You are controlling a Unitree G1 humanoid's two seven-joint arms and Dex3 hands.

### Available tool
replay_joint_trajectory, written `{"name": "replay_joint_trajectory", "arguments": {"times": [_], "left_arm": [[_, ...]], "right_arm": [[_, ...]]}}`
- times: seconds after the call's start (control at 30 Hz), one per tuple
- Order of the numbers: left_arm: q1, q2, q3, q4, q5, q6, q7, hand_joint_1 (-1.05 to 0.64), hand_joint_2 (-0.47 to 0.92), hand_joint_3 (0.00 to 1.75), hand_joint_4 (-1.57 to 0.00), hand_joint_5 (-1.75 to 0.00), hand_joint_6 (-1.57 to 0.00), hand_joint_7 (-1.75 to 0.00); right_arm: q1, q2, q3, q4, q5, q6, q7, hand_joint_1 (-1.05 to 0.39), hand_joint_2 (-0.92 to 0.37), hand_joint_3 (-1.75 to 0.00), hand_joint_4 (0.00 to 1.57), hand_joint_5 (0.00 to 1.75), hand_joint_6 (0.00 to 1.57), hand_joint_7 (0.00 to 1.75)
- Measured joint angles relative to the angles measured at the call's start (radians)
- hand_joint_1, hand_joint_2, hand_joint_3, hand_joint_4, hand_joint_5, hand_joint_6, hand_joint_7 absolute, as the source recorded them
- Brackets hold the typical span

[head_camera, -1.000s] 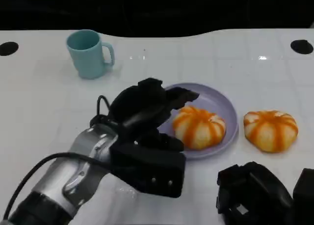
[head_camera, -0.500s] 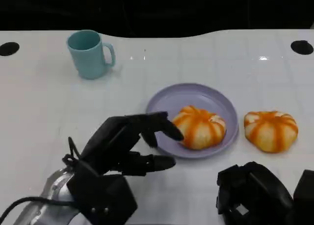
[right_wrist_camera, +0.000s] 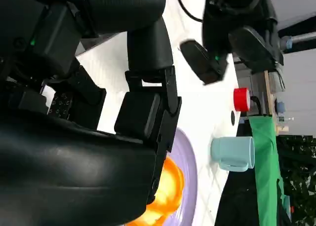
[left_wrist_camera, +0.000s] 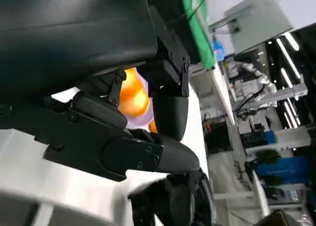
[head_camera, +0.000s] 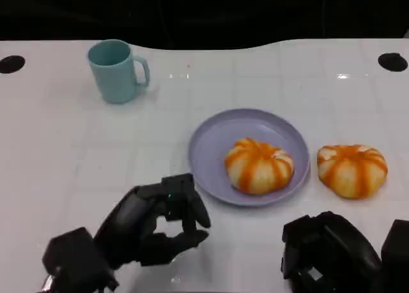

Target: Grasp the bread from the table and place it into the plate.

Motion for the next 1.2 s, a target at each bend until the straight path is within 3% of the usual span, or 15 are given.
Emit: {"name": "replay_joint_trajectory", "arguments": {"times": [0.33, 0.63, 1.2], "left_arm": [[0.103, -0.027, 0.061, -0.117, -0.131, 0.202, -0.125, -0.79, 0.92, 0.18, -0.83, -1.75, -0.74, -1.65], [0.145, -0.061, 0.099, -0.142, -0.168, 0.302, -0.172, -0.77, 0.92, 0.23, -0.88, -1.75, -0.74, -1.74], [0.146, -0.102, 0.145, -0.146, -0.189, 0.368, -0.235, -0.76, 0.92, 0.23, -0.89, -1.75, -0.72, -1.75]], "right_arm": [[0.0, 0.0, 0.001, -0.002, 0.0, 0.0, 0.001, -1.05, -0.08, -1.32, 1.57, 1.28, 1.57, 1.0], [0.017, 0.001, 0.001, -0.026, 0.012, 0.033, 0.01, -1.05, -0.01, -1.38, 1.57, 1.3, 1.57, 1.0], [0.015, 0.004, -0.003, -0.013, 0.018, 0.011, 0.01, -1.05, -0.12, -1.26, 1.55, 1.3, 1.57, 1.0]]}}
